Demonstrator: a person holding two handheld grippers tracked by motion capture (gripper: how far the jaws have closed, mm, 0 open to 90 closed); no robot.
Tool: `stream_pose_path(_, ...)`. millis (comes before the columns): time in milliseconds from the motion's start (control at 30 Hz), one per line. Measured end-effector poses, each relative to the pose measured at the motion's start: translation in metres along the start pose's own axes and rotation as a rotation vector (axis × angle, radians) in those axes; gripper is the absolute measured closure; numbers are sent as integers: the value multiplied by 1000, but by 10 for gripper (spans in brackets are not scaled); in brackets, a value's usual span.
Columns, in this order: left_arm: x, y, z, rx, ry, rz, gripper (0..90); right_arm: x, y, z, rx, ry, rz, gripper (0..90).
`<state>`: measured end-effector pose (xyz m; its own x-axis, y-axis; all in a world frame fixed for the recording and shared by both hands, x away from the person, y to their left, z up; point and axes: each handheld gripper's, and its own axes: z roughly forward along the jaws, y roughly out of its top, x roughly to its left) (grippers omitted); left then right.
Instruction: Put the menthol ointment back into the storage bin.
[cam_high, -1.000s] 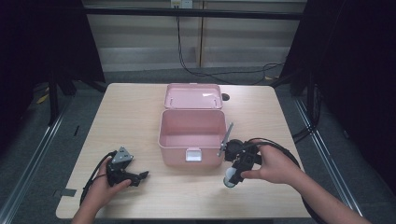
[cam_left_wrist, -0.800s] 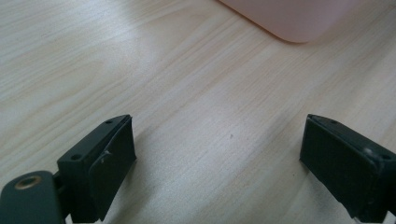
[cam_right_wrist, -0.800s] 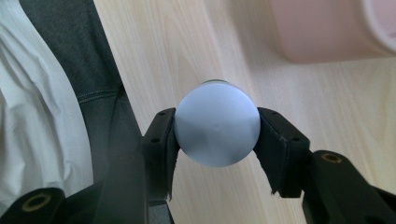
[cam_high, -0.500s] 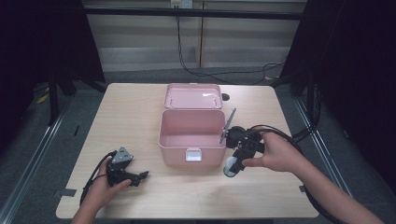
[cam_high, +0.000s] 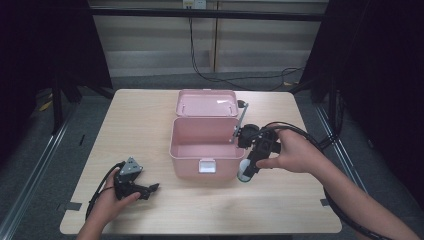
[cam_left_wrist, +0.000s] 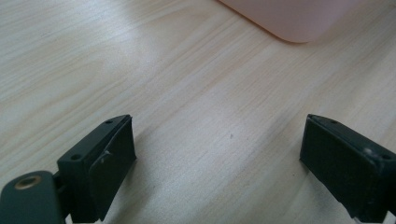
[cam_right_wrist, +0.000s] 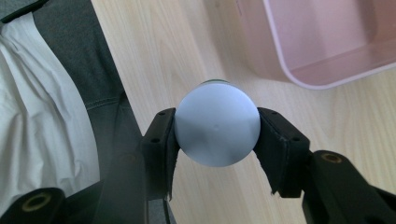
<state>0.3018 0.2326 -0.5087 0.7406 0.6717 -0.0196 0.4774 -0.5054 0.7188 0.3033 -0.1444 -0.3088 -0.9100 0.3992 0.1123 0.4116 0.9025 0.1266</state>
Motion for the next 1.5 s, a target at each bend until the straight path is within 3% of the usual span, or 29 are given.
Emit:
stream_pose_path(500,0,0,0,5,-2,1,97,-7,16,-19,-10,-5,10,509)
stream_pose_path(967,0,0,0,5,-2,2,97,-21,28,-27,-13,-25,48,509)
stream_pose_path(1500,0,0,0,4,-2,1,97,-42,45,-32,-27,-38,131,509)
